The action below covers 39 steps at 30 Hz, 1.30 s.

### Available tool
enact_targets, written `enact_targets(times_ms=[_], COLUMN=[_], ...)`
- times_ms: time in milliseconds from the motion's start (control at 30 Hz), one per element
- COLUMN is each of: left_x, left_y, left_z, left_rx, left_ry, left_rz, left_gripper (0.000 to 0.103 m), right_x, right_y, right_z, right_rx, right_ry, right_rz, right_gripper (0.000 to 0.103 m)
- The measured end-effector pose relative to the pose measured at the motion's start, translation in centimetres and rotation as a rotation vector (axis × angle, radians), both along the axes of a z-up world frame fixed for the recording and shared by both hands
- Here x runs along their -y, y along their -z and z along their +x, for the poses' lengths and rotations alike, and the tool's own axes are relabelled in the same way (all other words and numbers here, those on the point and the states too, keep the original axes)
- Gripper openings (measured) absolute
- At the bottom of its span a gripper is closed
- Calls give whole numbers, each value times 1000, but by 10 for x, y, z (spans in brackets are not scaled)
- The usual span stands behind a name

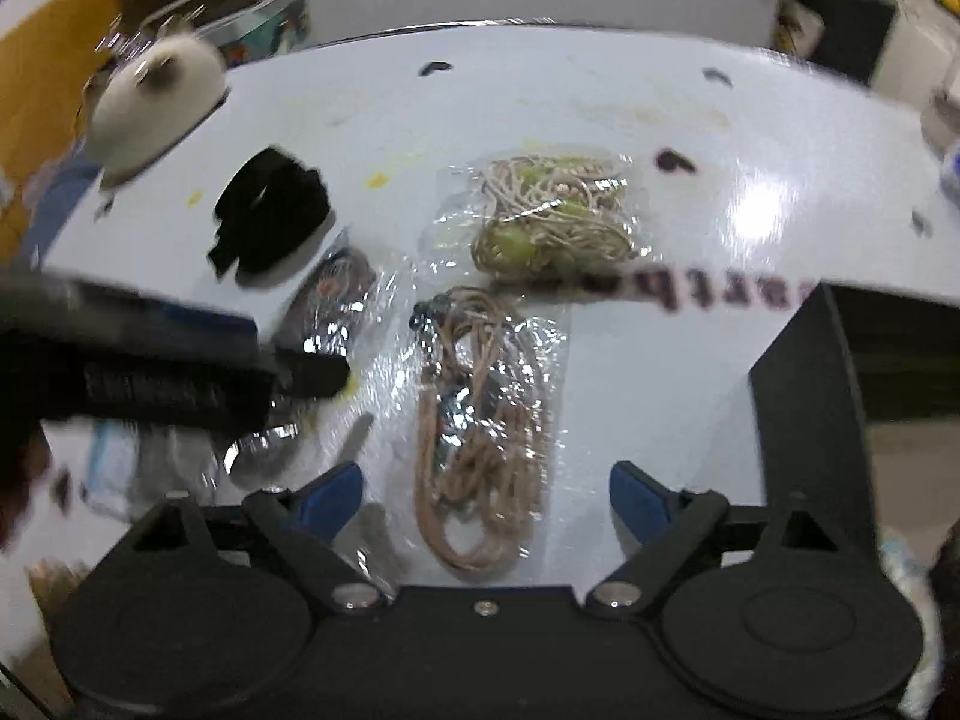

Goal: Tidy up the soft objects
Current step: 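Grasp a bagged dark cord with the left tool while the right tool grasps bagged tan cords, then carry both bagged cords to the black box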

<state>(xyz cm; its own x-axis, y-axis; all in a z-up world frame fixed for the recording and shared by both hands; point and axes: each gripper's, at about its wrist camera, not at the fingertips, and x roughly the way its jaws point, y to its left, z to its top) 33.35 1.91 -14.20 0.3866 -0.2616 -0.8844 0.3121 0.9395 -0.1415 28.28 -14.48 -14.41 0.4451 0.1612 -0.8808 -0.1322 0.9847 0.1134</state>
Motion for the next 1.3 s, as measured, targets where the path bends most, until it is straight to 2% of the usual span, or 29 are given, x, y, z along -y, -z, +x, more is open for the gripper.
enact_targets(times_ms=[167,267,333,367,500,600,967,1167,1300], left_x=[5,3,0,-2,-13,-23,-45,-42,-32], left_y=[0,-1,-1,-1,-3,-10,-60,-84,-96], left_z=[0,-4,-10,-13,-26,-35,-66,-82,-89], left_rx=[12,7,-3,-9,-22,-9,129,194,217], left_ry=[21,15,0,-13,-83,-133,-234,-230,-212], left_rz=[38,23,-7,-26,-107,-164,-275,-308,-329], left_gripper=[52,46,43,41,35,33,32,32,32], right_x=[-10,-11,-13,-13,-12,-7,2,14,33], right_y=[5,4,3,2,-2,-6,-54,-92,-108], right_z=[4,1,-2,-3,-9,-14,-39,-53,-56], right_rx=[0,10,19,20,18,20,163,260,274], right_ry=[21,16,1,-8,-23,-12,12,2,-33], right_rz=[-44,-58,-85,-92,-85,-58,-23,11,49], right_gripper=[84,73,61,59,36,29,28,28,28])
